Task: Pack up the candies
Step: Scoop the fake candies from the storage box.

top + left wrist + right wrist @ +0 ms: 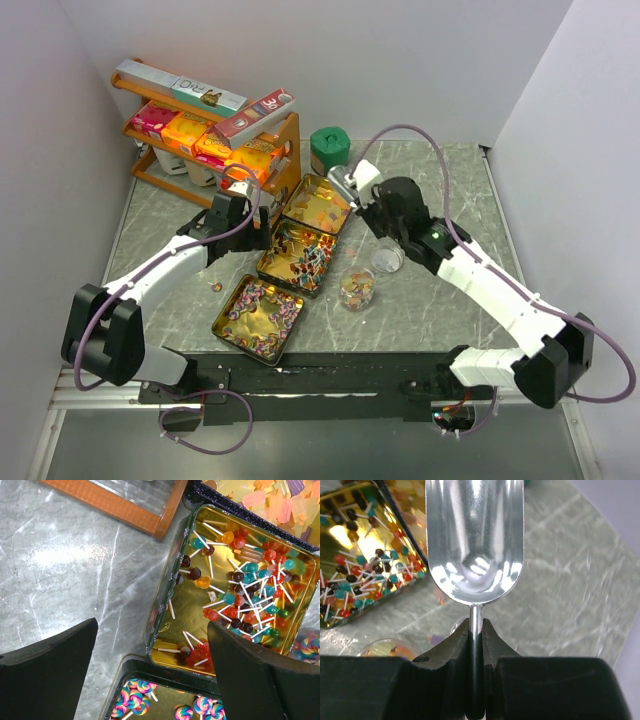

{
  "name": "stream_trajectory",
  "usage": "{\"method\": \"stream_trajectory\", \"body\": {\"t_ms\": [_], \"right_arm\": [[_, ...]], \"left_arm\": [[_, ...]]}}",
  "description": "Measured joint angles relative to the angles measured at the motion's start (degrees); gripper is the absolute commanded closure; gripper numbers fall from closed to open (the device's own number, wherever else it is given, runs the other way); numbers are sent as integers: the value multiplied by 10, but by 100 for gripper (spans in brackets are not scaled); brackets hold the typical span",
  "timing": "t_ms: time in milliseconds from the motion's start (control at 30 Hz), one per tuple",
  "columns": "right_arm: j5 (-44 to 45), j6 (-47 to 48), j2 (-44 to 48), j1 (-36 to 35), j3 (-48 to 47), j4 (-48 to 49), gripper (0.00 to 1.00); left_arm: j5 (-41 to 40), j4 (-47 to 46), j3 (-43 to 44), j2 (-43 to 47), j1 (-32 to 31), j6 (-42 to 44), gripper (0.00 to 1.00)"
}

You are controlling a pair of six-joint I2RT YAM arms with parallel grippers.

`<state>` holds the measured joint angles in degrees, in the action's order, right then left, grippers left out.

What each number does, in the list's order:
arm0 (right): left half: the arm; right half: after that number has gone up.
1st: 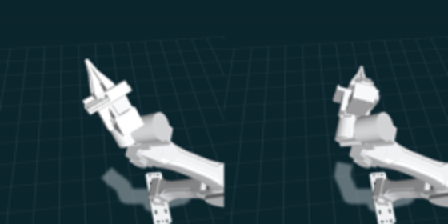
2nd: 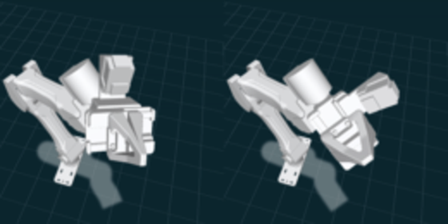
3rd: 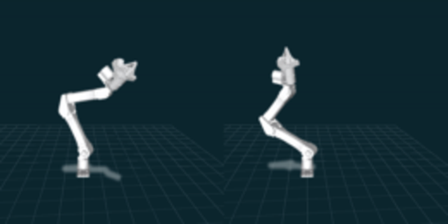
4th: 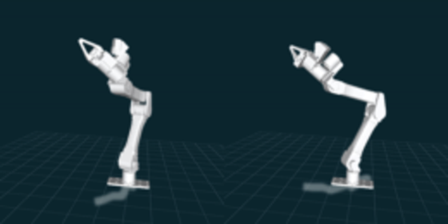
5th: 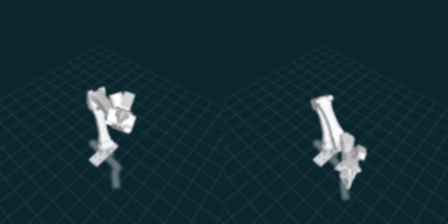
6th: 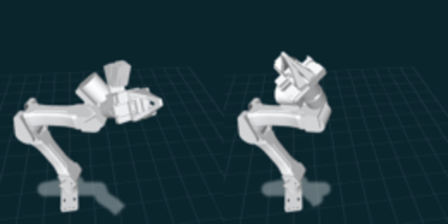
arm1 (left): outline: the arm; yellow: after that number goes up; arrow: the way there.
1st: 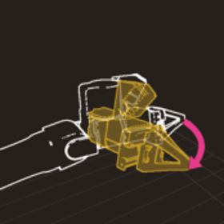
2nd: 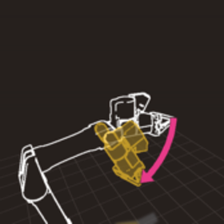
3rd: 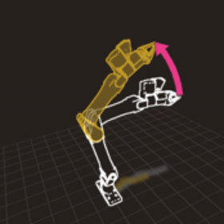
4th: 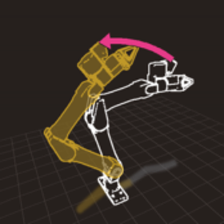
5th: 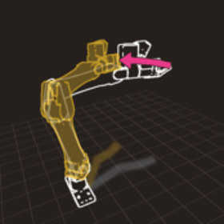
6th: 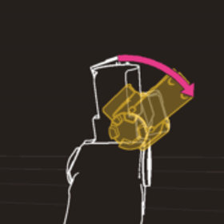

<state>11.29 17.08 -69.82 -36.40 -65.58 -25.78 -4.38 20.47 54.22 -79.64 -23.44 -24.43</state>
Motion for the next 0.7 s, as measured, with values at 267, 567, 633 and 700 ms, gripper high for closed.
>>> {"method": "stream_trajectory", "body": {"t_ms": [267,567,633,700], "right_arm": [[-131,53,-45,8,-78,-49,100],[-280,83,-43,8,-83,-162,100],[-303,88,-41,7,-83,-168,100],[-318,93,-41,5,-83,-173,100]], "left_arm": [[32,2,1,39,0,12,4],[113,-59,15,108,0,5,3],[129,-66,28,94,0,0,4],[142,-69,39,76,0,-4,4]]}}
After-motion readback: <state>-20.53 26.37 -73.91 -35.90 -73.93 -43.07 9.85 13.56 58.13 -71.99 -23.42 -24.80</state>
